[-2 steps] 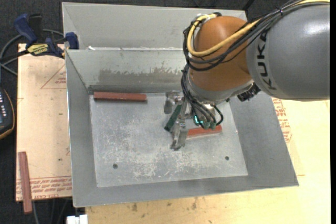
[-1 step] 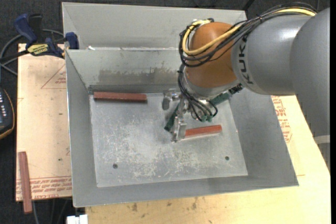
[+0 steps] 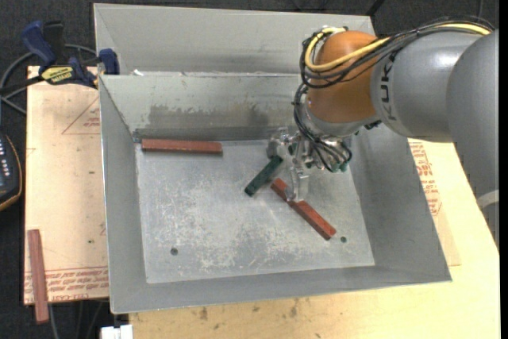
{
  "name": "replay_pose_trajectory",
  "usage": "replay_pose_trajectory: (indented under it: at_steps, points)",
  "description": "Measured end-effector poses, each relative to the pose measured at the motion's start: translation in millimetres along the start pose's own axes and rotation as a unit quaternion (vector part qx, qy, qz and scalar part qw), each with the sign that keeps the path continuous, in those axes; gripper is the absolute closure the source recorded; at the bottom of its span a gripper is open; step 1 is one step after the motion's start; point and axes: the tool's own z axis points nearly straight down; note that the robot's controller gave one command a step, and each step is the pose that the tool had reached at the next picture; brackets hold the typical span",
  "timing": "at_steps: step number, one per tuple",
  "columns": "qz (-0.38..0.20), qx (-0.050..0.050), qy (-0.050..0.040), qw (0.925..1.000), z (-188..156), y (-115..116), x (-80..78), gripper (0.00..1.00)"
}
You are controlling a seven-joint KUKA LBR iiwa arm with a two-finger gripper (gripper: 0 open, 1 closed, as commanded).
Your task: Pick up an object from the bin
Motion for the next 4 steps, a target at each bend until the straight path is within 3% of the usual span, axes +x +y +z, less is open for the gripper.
replay_pose_trajectory:
  at_steps: [1, 2, 3, 4]
  points:
    - [-0.047, -0.002, 0.0009, 0.9989, -1.1, 76.8, 8.9, 0.0]
    - [-0.09, 0.001, -0.0017, 0.996, -1.2, 10.1, -12.3, 0.0]
    - [-0.091, -0.001, -0.0006, 0.9959, -1.4, 13.6, -12.1, 1.0]
    - [-0.184, 0.001, -0.004, 0.9829, -135.2, 8.1, -4.1, 1.0]
